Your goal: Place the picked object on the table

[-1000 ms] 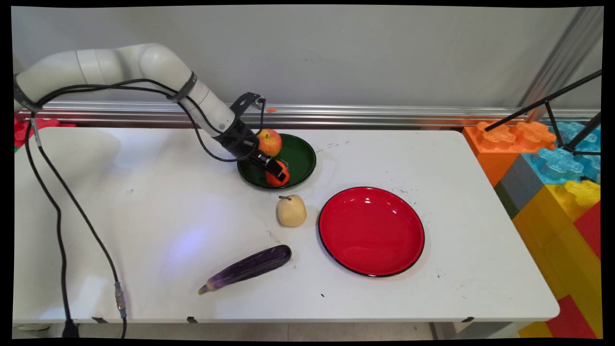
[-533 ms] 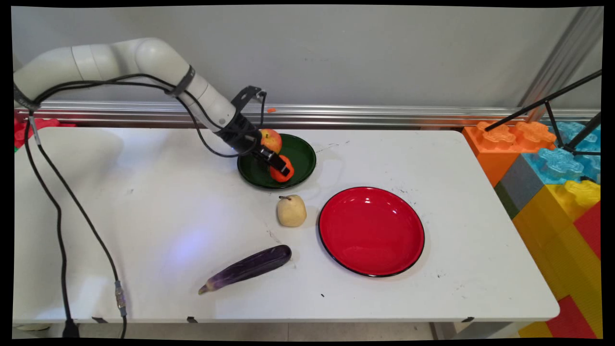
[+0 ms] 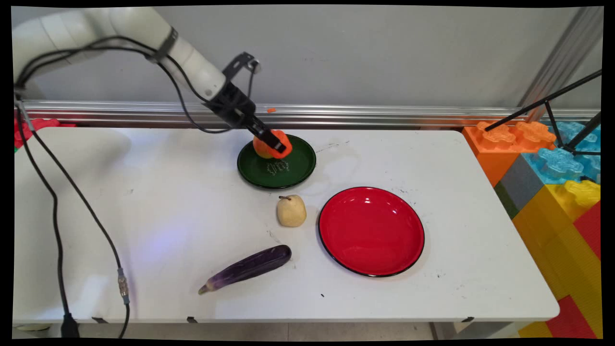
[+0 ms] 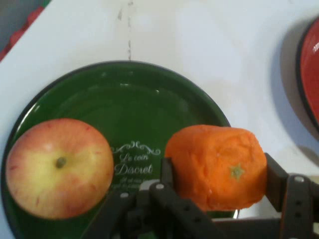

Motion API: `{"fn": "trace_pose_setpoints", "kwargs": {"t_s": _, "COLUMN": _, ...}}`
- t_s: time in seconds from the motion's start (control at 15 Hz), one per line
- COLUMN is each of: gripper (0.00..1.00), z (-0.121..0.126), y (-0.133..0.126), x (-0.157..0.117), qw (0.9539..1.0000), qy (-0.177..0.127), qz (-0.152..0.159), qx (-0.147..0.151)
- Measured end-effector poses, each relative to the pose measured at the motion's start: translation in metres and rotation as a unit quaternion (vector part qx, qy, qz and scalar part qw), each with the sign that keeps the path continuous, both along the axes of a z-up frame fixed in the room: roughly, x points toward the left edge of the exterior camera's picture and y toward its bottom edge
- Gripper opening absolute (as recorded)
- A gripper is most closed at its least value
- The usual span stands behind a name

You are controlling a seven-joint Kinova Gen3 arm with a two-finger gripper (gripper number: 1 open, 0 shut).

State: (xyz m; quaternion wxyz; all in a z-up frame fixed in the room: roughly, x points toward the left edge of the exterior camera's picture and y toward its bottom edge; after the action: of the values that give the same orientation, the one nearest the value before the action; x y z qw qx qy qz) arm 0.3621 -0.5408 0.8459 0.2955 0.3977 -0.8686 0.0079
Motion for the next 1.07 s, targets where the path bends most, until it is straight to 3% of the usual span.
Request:
{"fn": "trace_pose_setpoints", "kwargs": {"t_s": 0.53, "gripper": 0.00, "z": 0.046, "y": 0.052, "x": 0.040, "qw": 0.9967, "qy": -0.024, "qz": -0.077, "qx": -0.003}}
{"fn": "trace_pose_setpoints", "kwargs": {"t_s": 0.8, "gripper": 0.00, "z": 0.045, "y": 0.082, "x": 0.052, "qw": 0.9929, "qy": -0.027, "qz": -0.115, "qx": -0.001}}
{"fn": "trace_pose_setpoints", "kwargs": {"t_s": 1.07, "gripper": 0.00, "z": 0.026, "y": 0.107, "x": 0.051, "qw": 0.9874, "qy": -0.027, "qz": -0.156, "qx": -0.003}}
